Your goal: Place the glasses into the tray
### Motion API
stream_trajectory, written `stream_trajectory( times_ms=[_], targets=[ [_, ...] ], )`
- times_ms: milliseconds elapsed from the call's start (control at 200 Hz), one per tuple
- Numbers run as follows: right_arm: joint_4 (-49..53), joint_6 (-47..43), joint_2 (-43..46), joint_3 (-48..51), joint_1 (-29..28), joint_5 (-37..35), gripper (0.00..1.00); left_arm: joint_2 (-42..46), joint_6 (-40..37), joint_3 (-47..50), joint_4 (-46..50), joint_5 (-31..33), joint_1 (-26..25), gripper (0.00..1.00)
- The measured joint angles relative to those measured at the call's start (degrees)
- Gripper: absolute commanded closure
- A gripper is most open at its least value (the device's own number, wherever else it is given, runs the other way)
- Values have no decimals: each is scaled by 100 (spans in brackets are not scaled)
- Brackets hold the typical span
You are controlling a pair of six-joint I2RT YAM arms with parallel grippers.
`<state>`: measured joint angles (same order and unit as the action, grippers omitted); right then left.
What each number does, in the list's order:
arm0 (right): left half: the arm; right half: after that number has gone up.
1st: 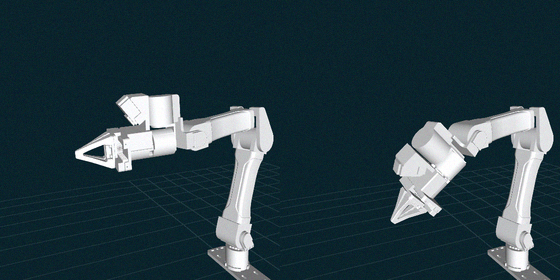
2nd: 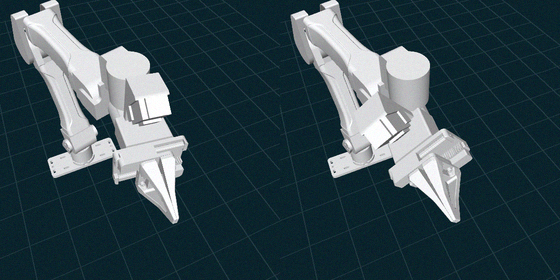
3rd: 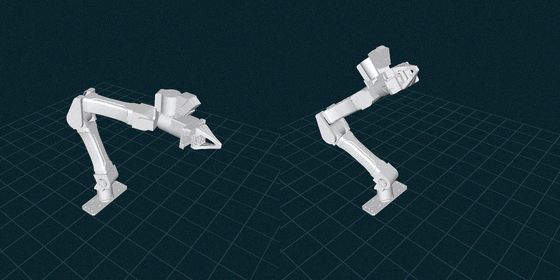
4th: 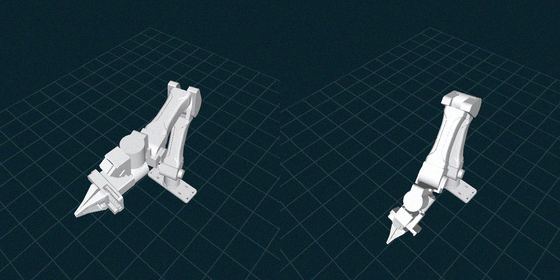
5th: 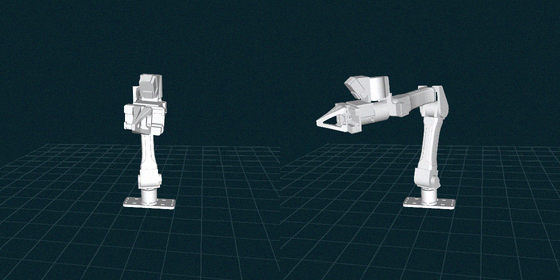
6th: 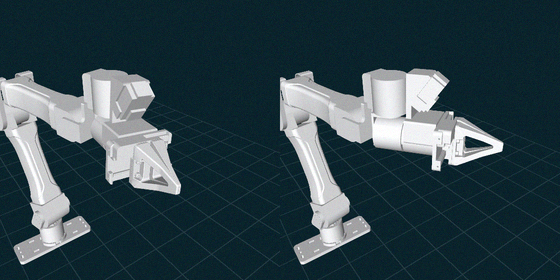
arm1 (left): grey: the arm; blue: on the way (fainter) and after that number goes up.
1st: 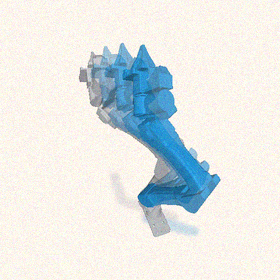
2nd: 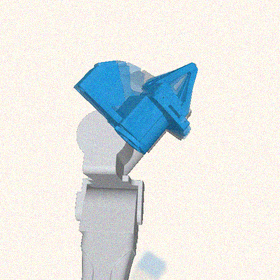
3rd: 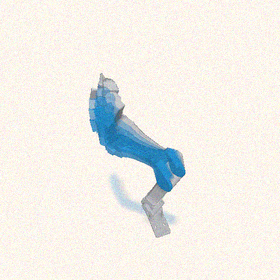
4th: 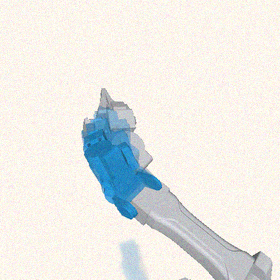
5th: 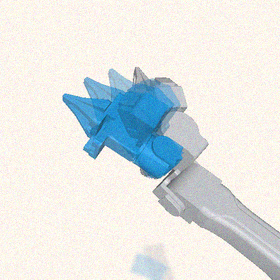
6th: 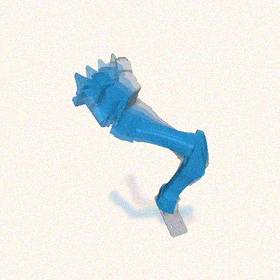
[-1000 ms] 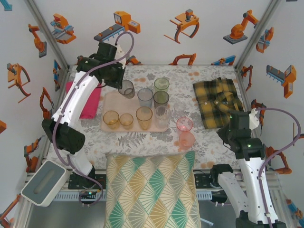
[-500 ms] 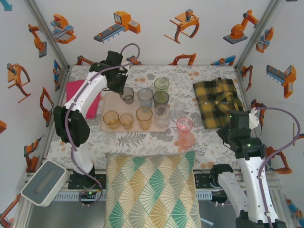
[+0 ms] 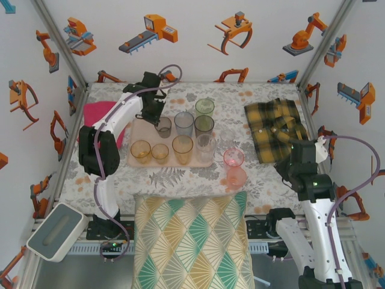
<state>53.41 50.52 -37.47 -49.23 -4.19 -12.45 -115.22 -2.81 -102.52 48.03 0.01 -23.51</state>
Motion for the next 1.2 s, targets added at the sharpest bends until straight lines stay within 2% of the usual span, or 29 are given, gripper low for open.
stream_trajectory(
  times_ms=[746,1011,1197],
  targets=[
    [-142,2,-2,96,0,107,74,-254,-42,345,-352,48,63,83],
    [-144,2,-13,129,0,107,73,-256,-44,369,-374,63,66,71],
    [-144,0,-13,129,0,109,73,-256,-46,369,-376,66,66,59]
  ],
)
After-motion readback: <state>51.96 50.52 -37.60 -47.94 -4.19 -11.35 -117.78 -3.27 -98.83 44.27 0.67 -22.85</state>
